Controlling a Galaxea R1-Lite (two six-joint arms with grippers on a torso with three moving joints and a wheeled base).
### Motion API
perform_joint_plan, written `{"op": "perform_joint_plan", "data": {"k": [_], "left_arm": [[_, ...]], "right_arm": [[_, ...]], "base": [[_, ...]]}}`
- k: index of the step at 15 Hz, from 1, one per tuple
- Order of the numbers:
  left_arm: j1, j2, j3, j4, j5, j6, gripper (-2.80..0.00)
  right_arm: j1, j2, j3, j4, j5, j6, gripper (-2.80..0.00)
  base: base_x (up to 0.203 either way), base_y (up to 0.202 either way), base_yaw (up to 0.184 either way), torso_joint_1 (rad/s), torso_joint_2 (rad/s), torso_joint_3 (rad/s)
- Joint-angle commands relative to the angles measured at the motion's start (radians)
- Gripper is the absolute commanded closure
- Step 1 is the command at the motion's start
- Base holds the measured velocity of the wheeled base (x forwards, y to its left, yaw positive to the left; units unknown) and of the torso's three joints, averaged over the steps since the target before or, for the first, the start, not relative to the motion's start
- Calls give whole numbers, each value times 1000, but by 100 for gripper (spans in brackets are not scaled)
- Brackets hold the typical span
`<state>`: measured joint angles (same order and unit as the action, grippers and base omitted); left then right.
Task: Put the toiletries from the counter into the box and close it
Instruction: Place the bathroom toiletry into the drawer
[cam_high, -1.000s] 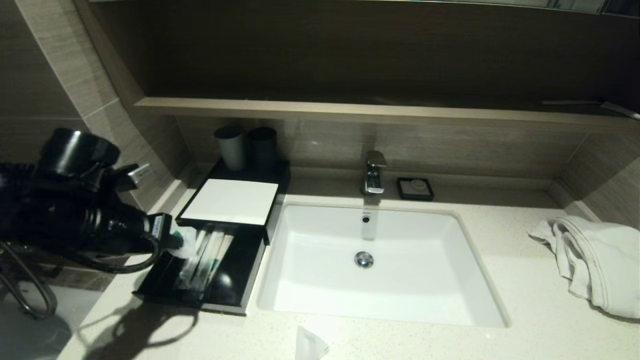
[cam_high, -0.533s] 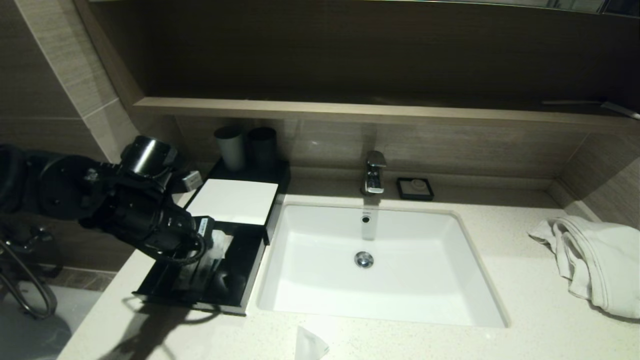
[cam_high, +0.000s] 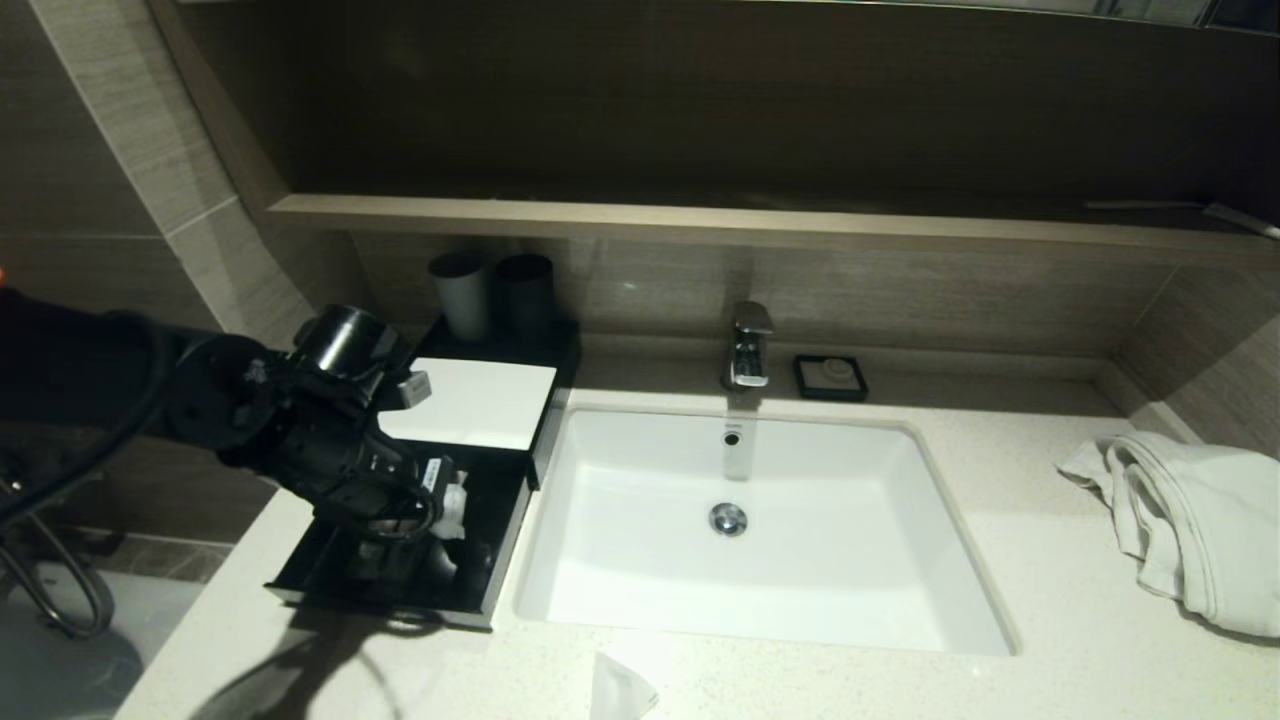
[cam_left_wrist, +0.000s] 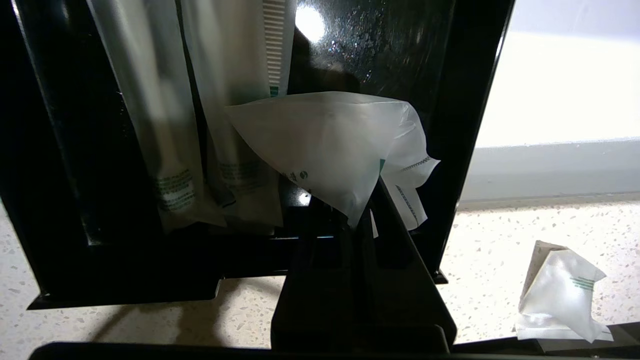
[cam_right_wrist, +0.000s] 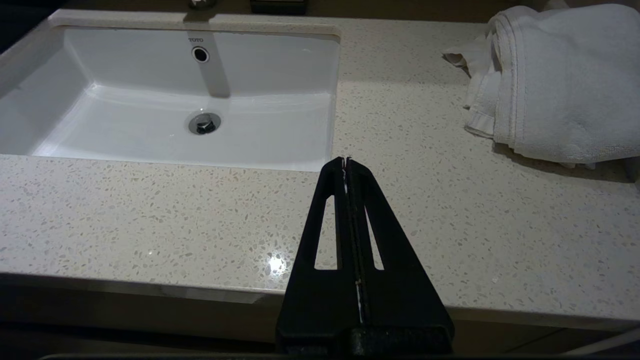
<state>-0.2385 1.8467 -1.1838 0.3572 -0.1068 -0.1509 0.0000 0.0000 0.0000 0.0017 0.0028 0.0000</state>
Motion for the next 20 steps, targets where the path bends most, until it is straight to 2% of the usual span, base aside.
{"op": "perform_joint_plan", "data": {"k": [1, 20], "left_arm": [[0, 31, 0, -1, -1, 0, 0], [-28, 150, -113, 5, 9, 4, 0]], "right_arm": [[0, 0, 0, 0, 0, 0, 0], [0, 0, 0, 0, 0, 0, 0]], "base": [[0, 0, 0, 0, 0, 0], [0, 0, 0, 0, 0, 0]]}}
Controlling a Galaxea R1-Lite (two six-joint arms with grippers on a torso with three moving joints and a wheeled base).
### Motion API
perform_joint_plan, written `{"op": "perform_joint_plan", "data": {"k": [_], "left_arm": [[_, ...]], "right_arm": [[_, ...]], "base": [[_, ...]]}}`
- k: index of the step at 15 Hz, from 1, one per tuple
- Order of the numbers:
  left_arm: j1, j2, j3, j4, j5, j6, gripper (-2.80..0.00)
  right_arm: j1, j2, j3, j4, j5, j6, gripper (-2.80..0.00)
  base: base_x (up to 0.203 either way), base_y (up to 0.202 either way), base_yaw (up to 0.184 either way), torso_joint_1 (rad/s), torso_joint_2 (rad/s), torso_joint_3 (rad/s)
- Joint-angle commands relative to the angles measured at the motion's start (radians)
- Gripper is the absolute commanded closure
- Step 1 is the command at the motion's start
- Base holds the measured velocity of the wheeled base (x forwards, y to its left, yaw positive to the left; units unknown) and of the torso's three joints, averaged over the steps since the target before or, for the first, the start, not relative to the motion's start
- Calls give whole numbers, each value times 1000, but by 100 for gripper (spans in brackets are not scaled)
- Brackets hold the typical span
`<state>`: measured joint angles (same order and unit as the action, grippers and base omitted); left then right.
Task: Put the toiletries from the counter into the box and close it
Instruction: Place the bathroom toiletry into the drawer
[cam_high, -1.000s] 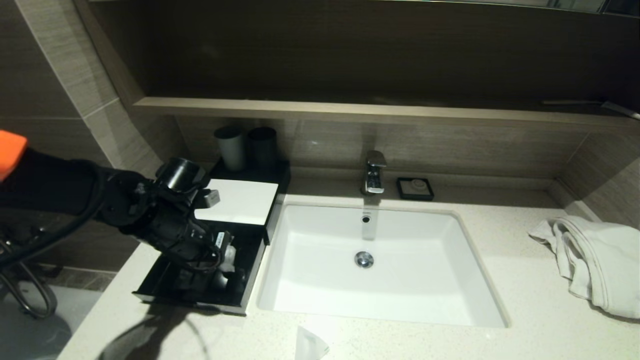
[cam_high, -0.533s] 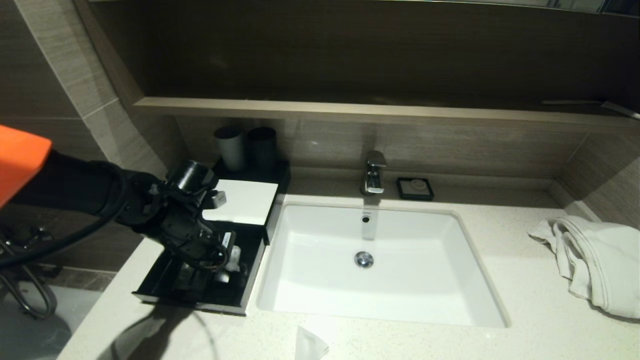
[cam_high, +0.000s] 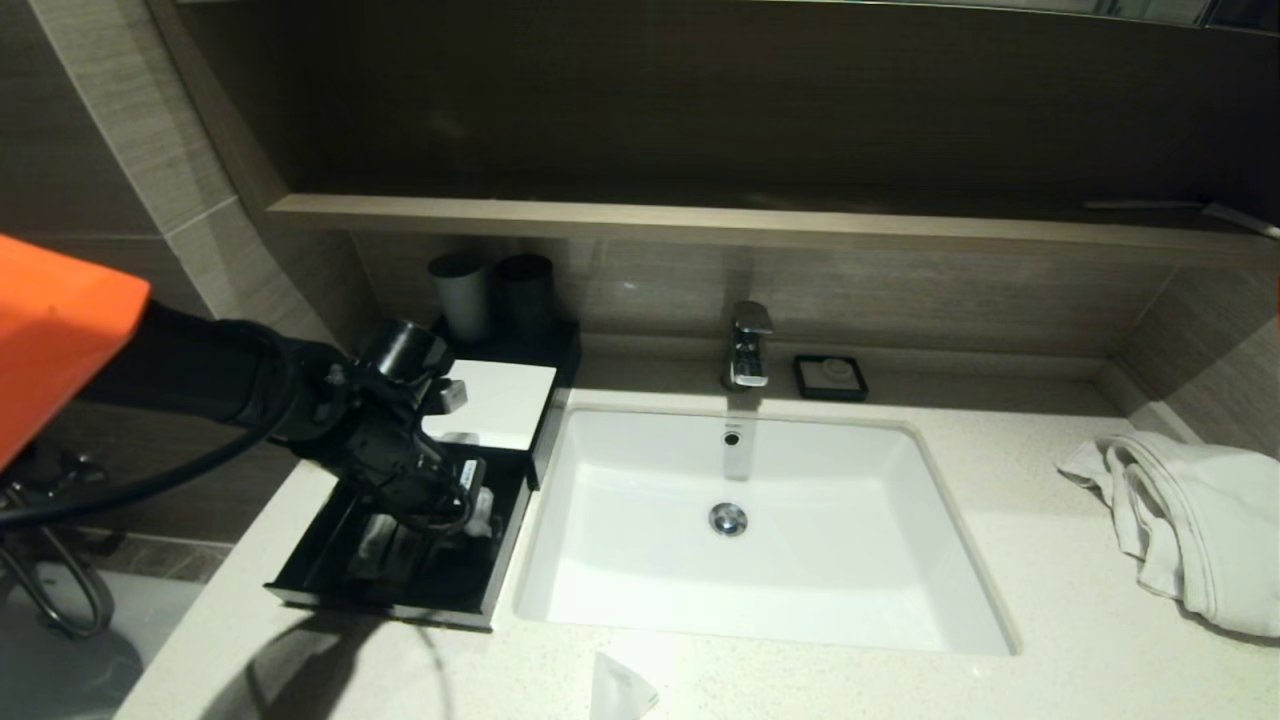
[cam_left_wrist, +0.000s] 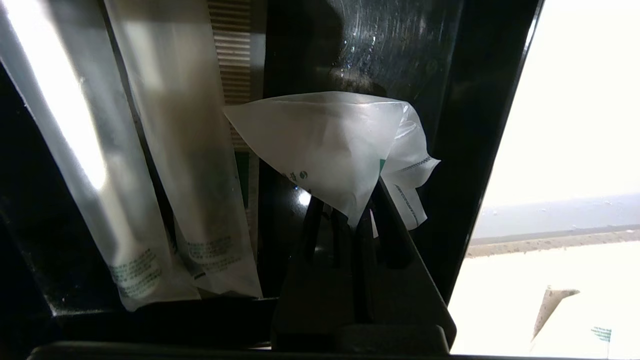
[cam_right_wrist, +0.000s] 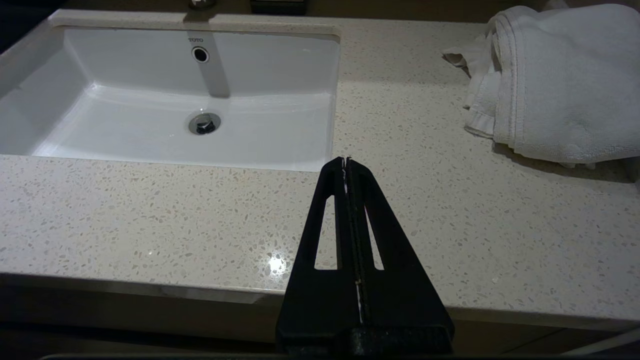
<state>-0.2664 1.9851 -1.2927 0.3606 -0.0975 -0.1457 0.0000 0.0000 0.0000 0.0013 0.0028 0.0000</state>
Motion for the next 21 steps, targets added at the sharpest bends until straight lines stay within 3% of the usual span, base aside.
{"op": "perform_joint_plan", "data": {"k": [1, 21], "left_arm": [[-1, 19, -14, 1, -1, -2, 0], [1, 152, -209, 35, 24, 12, 0]], "right_arm": [[0, 0, 0, 0, 0, 0, 0], [-2, 0, 0, 0, 0, 0, 0]], "base": [[0, 0, 0, 0, 0, 0], [0, 0, 0, 0, 0, 0]]}}
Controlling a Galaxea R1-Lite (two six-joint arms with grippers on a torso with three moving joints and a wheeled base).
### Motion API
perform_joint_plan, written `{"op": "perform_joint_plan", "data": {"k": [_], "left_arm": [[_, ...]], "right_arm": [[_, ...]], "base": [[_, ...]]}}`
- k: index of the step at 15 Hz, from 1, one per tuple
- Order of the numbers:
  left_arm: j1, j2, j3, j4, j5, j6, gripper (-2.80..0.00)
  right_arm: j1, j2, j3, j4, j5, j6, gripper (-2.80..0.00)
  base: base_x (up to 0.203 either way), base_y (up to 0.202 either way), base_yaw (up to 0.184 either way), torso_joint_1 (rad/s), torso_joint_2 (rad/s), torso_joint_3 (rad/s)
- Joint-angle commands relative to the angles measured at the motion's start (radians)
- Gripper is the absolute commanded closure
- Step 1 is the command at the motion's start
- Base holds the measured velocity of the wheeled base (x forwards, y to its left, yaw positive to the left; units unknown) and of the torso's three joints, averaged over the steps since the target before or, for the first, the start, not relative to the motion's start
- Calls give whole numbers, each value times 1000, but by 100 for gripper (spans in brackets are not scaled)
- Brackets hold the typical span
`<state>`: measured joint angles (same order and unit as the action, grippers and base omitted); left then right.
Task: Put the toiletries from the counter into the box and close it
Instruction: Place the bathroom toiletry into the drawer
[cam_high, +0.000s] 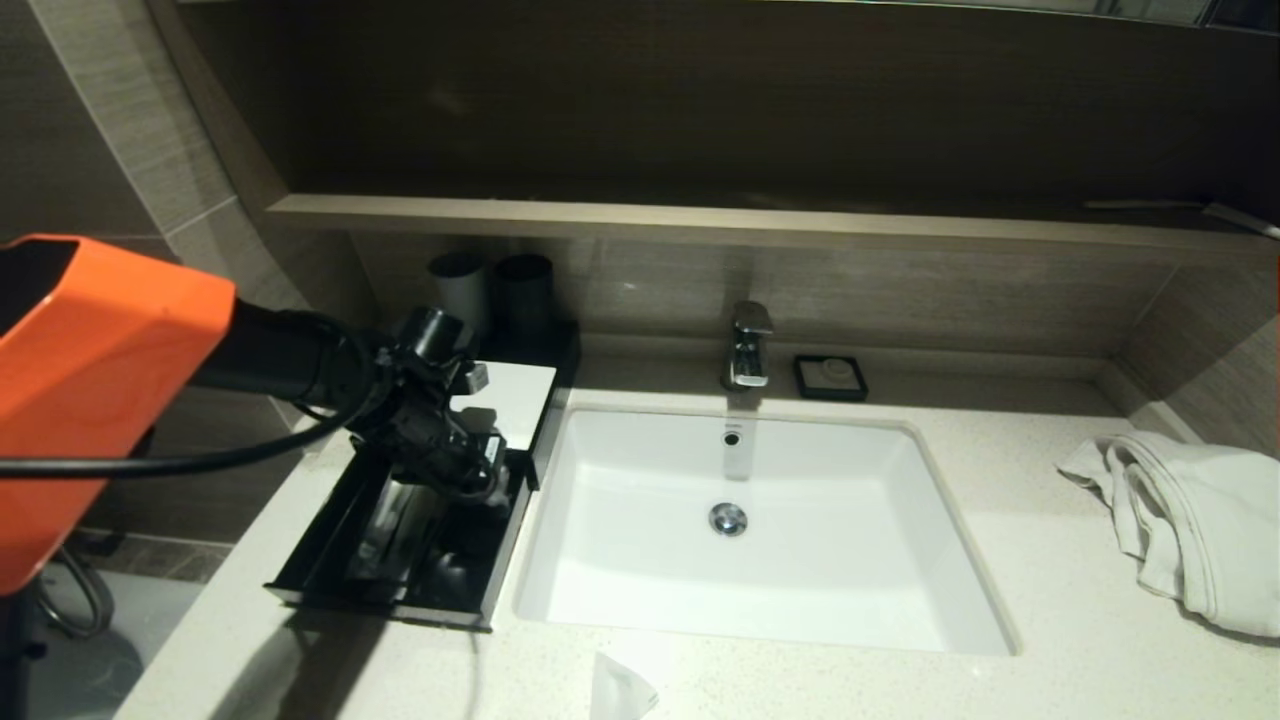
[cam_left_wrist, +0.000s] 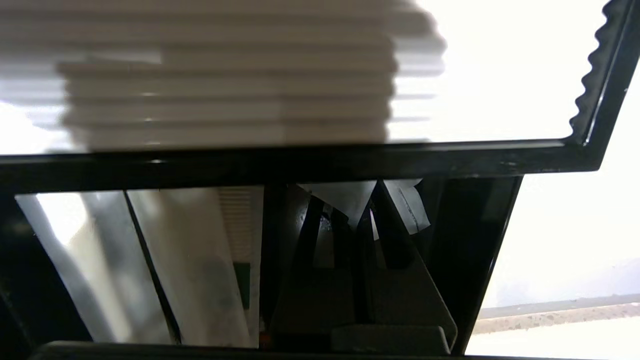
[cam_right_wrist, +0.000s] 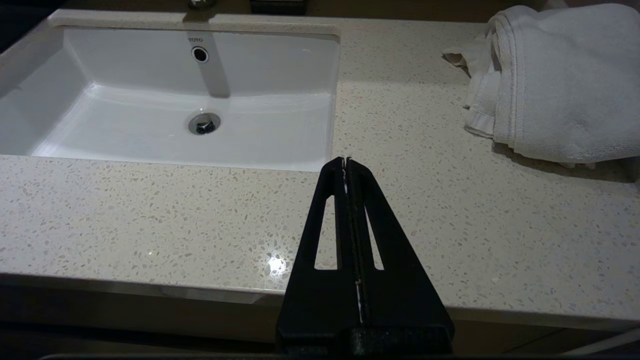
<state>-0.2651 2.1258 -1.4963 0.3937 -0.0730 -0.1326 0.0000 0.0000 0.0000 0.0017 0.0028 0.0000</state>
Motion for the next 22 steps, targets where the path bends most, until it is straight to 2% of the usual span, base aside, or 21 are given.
{"op": "perform_joint_plan", "data": {"k": [1, 6, 7, 8, 17, 22], "left_arm": [[0, 14, -7, 1, -1, -1, 0], [0, 16, -25, 5, 17, -1, 0], [0, 16, -24, 5, 24, -1, -24], [0, 14, -24, 6, 24, -1, -280], [-1, -32, 4, 24, 26, -1, -280], [17, -65, 25, 40, 55, 2, -280]], "right_arm": [[0, 0, 0, 0, 0, 0, 0], [0, 0, 0, 0, 0, 0, 0], [0, 0, 0, 0, 0, 0, 0], [0, 0, 0, 0, 0, 0, 0], [0, 0, 0, 0, 0, 0, 0], [0, 0, 0, 0, 0, 0, 0]], "base": [[0, 0, 0, 0, 0, 0], [0, 0, 0, 0, 0, 0], [0, 0, 0, 0, 0, 0], [0, 0, 0, 0, 0, 0], [0, 0, 0, 0, 0, 0], [0, 0, 0, 0, 0, 0]]}}
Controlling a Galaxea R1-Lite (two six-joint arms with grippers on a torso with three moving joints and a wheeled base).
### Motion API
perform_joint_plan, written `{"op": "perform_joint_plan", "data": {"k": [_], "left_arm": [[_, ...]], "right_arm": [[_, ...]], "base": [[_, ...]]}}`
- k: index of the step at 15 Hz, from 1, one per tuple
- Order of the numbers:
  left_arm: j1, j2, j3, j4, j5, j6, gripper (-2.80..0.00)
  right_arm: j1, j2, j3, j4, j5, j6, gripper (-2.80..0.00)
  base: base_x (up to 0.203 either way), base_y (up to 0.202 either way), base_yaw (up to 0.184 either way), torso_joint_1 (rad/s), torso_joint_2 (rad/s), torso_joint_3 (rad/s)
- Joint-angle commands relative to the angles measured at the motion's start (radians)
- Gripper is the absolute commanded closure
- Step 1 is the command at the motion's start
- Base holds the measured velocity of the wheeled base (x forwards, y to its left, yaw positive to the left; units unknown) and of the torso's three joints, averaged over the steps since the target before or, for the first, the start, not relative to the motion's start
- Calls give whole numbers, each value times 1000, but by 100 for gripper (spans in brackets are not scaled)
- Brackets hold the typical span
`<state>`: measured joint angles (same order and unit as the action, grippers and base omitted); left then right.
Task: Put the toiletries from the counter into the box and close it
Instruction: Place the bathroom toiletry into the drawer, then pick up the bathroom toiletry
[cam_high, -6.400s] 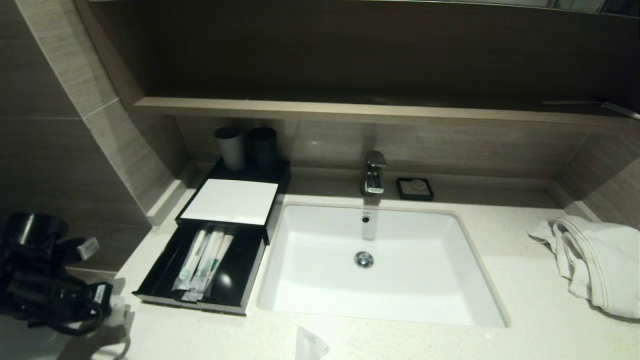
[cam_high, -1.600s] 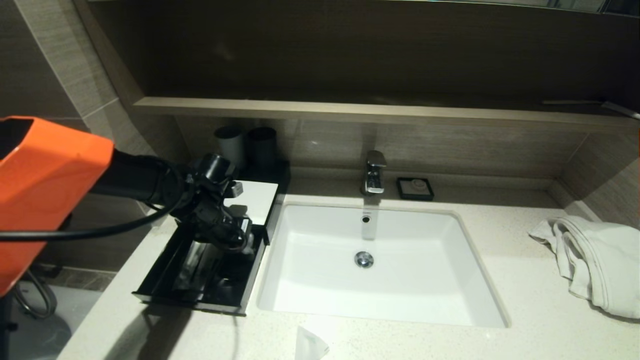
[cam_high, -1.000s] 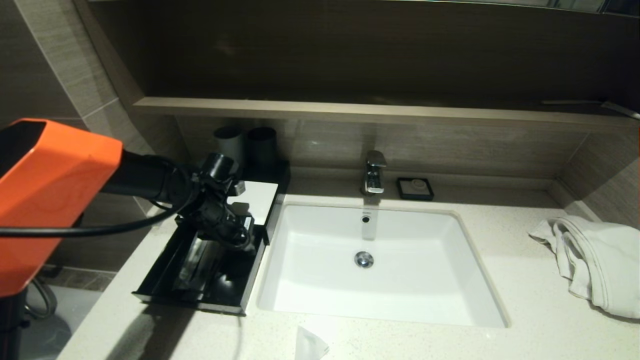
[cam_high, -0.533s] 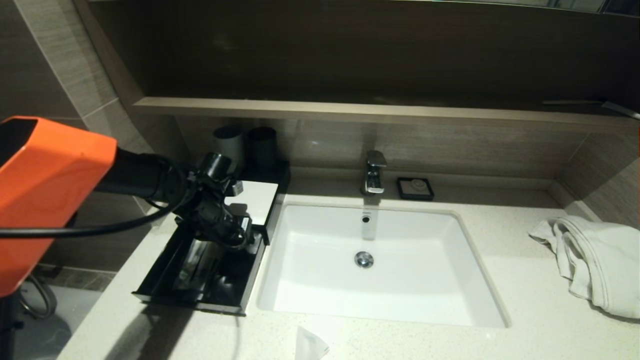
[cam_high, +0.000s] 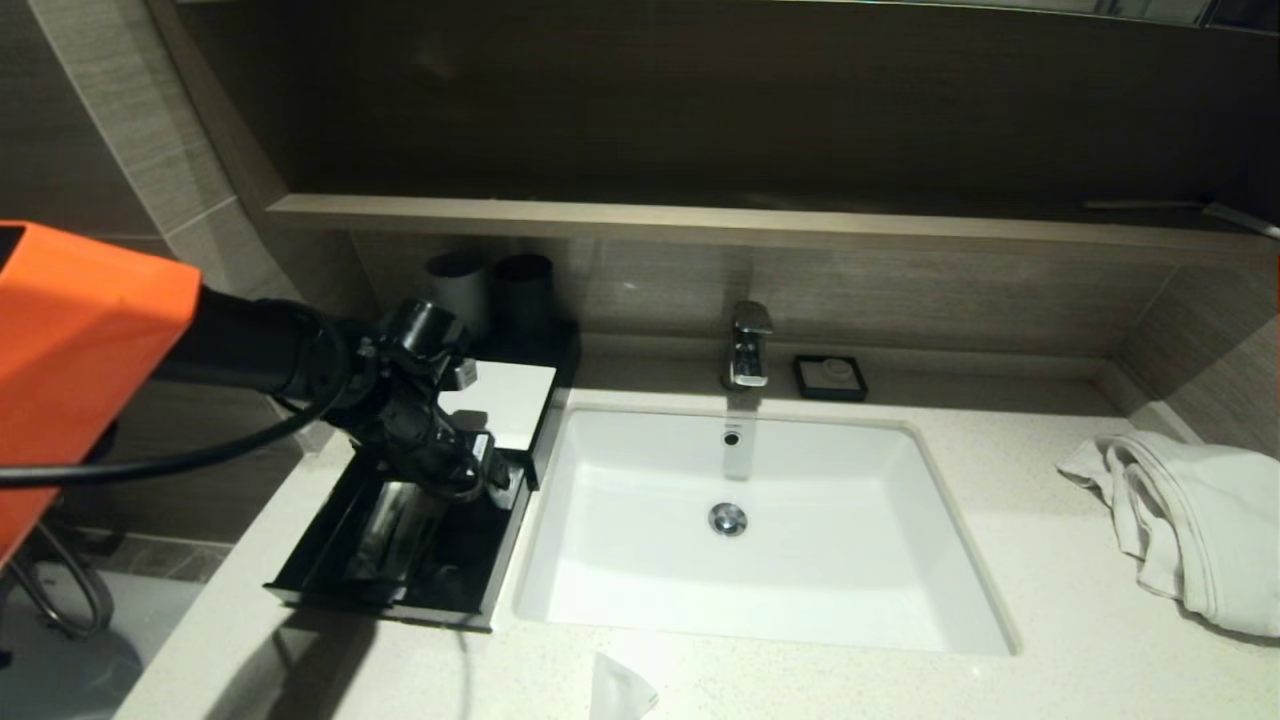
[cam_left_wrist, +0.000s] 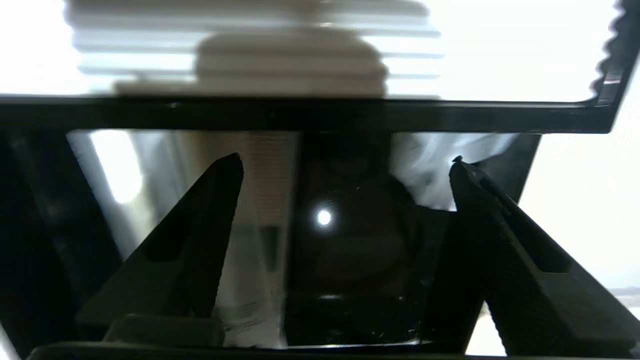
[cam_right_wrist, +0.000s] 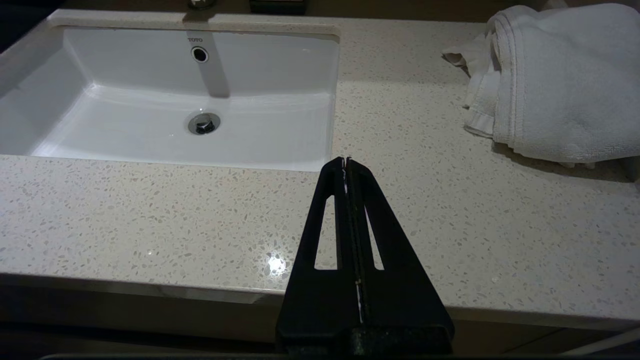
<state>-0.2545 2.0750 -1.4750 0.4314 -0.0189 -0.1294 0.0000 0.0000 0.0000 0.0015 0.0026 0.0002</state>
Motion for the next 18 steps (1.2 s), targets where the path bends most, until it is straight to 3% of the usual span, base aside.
{"op": "perform_joint_plan", "data": {"k": [1, 6, 13, 18], "left_arm": [[17, -24, 6, 3, 11, 0, -280], [26, -109, 43, 0, 28, -7, -280], [8, -341, 192, 1, 32, -1, -280], [-103, -467, 306, -1, 31, -2, -280]], "right_arm": [[0, 0, 0, 0, 1, 0, 0], [0, 0, 0, 0, 1, 0, 0], [0, 0, 0, 0, 1, 0, 0], [0, 0, 0, 0, 1, 0, 0]], "base": [[0, 0, 0, 0, 0, 0], [0, 0, 0, 0, 0, 0], [0, 0, 0, 0, 0, 0], [0, 0, 0, 0, 0, 0]]}}
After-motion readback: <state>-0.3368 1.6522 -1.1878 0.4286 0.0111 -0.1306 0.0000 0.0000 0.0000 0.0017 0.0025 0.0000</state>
